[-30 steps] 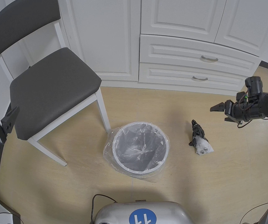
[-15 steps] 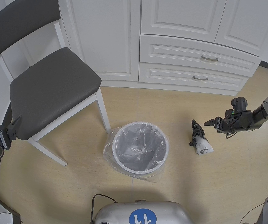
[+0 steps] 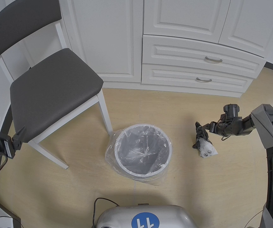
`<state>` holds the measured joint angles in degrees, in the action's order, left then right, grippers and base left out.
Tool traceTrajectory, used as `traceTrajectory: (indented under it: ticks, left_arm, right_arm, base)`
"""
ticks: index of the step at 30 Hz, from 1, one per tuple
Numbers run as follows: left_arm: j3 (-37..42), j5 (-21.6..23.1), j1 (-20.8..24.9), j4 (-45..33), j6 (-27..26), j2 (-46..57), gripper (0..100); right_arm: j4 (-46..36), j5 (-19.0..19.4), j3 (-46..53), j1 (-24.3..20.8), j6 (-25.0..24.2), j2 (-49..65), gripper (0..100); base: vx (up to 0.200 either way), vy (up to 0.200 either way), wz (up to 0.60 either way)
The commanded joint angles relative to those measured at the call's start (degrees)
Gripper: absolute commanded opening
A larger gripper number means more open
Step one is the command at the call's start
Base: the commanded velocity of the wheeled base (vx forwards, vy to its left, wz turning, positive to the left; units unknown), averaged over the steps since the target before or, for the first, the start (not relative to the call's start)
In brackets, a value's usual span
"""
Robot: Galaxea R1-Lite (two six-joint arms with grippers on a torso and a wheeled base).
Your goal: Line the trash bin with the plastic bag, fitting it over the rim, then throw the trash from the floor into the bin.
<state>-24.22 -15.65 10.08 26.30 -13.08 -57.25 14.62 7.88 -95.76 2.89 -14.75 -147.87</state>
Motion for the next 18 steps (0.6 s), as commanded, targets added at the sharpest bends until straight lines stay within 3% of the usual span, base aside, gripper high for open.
traceTrajectory:
  ticks: [1,14,18]
  left_arm:
    - [1.1,0.0,0.5,0.1,-2.6,0.2,100]
    - [1.2,0.1,0.4,0.2,-2.7,0.6,100]
    - [1.5,0.1,0.4,0.2,-2.9,0.6,100]
  right_arm:
    - [-0.6,-0.6,-6.0,0.5,0.3,-8.4,100]
    - [0.0,-3.3,-15.0,-0.6,0.9,-18.2,100]
    - [2.1,-8.2,-18.8,-0.7,2.6,-23.3,100]
  base:
    - [0.0,0.0,0.0]
    - [0.0,0.0,0.0]
    - [0.0,0.0,0.0]
